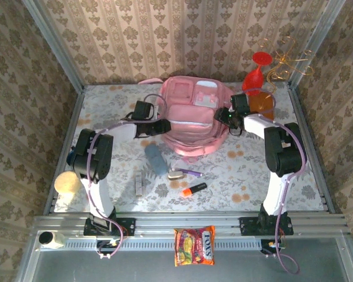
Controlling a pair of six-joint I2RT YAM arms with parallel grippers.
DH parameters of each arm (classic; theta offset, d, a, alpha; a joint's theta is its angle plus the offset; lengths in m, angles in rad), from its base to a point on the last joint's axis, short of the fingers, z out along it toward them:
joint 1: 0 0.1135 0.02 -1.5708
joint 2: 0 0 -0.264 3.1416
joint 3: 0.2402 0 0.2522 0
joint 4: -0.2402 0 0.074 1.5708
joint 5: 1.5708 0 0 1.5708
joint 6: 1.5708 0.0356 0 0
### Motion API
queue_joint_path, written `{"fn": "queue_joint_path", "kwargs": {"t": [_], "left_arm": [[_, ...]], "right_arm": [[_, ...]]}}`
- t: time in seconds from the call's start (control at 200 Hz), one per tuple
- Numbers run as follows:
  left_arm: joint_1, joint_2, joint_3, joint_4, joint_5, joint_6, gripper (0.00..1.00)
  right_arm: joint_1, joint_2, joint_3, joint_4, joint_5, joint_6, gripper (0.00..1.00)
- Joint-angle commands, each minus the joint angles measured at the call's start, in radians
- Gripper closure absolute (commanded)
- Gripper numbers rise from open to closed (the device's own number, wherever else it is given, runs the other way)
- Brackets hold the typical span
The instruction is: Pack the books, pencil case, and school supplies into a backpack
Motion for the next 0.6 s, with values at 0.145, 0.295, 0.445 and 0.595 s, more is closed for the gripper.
{"fn": "queue_joint_path", "kwargs": {"t": [0.145, 0.295, 0.445, 0.595], "left_arm": [[-0.204, -0.054, 0.029, 0.049, 0.13, -0.007, 0.53], [-0.195, -0.129, 0.046, -0.032, 0.036, 0.091, 0.43], [-0.139, -0.24, -0.016, -0.068, -0.096, 0.131, 0.38], [-0.01, -0.349, -0.163, -0.036, -0.199, 0.051, 0.36]], "right_arm": [[0.078, 0.186, 0.338, -0.208, -0.151, -0.151, 0.48], [0.078, 0.231, 0.544, -0.378, -0.073, -0.226, 0.44], [0.076, 0.134, 0.52, -0.423, 0.021, -0.268, 0.42], [0.09, -0.077, 0.269, -0.347, 0.065, -0.254, 0.42]]}}
